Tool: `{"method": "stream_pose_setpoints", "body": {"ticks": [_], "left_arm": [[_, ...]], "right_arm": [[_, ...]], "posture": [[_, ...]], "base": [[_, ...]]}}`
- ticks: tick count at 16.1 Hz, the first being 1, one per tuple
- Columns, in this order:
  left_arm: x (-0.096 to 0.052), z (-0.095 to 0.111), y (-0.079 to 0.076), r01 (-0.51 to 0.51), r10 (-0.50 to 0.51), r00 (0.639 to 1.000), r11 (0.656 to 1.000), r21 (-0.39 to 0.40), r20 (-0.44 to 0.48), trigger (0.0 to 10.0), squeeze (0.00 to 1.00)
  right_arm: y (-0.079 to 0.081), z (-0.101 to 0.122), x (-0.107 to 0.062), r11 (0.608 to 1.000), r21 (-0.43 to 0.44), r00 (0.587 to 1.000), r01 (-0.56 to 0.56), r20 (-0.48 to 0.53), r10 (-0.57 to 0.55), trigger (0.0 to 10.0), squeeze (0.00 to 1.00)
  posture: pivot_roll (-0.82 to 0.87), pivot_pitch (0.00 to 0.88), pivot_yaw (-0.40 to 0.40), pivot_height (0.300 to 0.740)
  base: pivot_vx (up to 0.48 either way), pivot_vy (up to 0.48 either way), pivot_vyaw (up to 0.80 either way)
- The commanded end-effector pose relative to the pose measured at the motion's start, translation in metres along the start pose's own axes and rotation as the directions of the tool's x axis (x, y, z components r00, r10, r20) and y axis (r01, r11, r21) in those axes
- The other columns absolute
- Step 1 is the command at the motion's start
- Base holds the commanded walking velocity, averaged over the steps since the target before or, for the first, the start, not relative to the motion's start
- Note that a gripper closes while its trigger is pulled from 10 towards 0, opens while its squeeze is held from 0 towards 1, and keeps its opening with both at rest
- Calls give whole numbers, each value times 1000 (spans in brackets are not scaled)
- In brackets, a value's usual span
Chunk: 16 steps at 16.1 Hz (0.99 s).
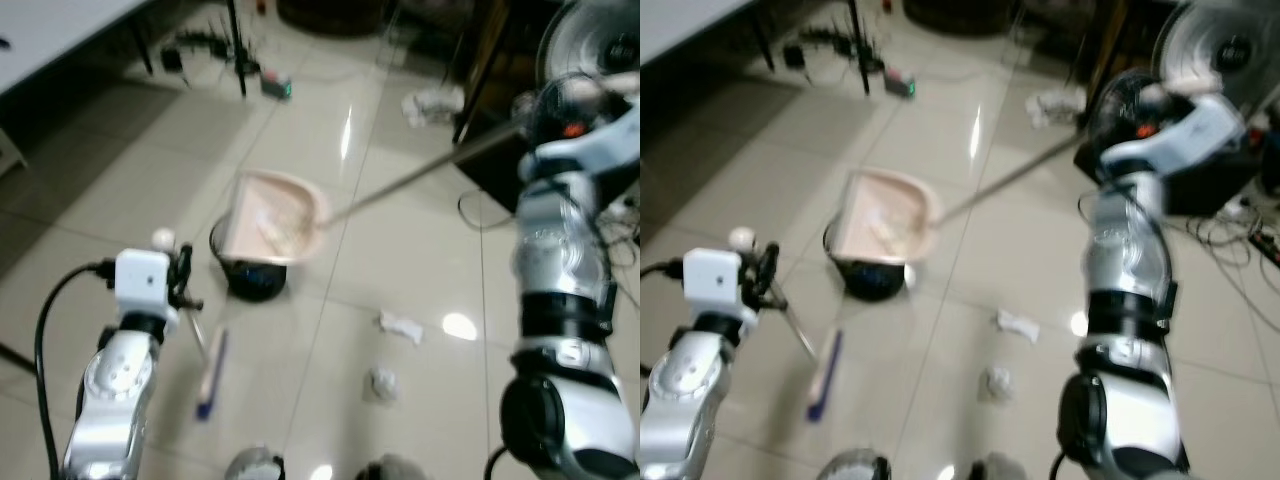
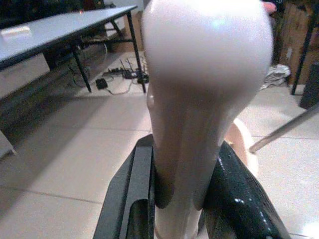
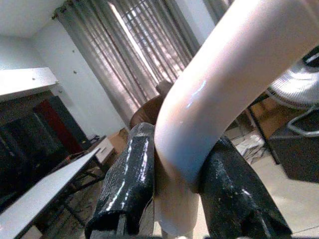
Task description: Sweep floor
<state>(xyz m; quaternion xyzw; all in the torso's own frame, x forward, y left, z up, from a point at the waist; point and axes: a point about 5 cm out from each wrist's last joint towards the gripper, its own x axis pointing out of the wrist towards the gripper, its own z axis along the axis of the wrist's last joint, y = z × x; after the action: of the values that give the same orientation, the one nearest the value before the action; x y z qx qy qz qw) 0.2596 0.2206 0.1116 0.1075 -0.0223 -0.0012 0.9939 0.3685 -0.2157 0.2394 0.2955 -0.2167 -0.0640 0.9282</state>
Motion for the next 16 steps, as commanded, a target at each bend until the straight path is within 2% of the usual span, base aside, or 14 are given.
{"method": "stream_pose_setpoints", "body": {"ticks": [1,2,6,16], "left_arm": [[1,6,-2,10,-10,999,1000,11,32,10000,0],[1,6,-2,10,-10,999,1000,11,32,10000,0],[1,7,-2,12,-12,999,1000,13,33,10000,0],[2,6,-5,32,-33,999,999,26,29,10000,0]], "right_arm": [[-5,16,5,1000,-11,998,11,57,-11,10000,0],[-5,17,6,1000,-21,998,8,56,-7,10000,0],[-4,18,6,1000,-7,997,6,71,-5,10000,0],[-11,18,5,999,-9,996,30,79,-30,10000,0]], "posture": [[110,113,-12,740],[110,113,-12,740],[111,115,-13,740],[108,114,-6,740]], "base": [[382,0,0],[379,0,0],[378,0,784],[366,0,0]]}}
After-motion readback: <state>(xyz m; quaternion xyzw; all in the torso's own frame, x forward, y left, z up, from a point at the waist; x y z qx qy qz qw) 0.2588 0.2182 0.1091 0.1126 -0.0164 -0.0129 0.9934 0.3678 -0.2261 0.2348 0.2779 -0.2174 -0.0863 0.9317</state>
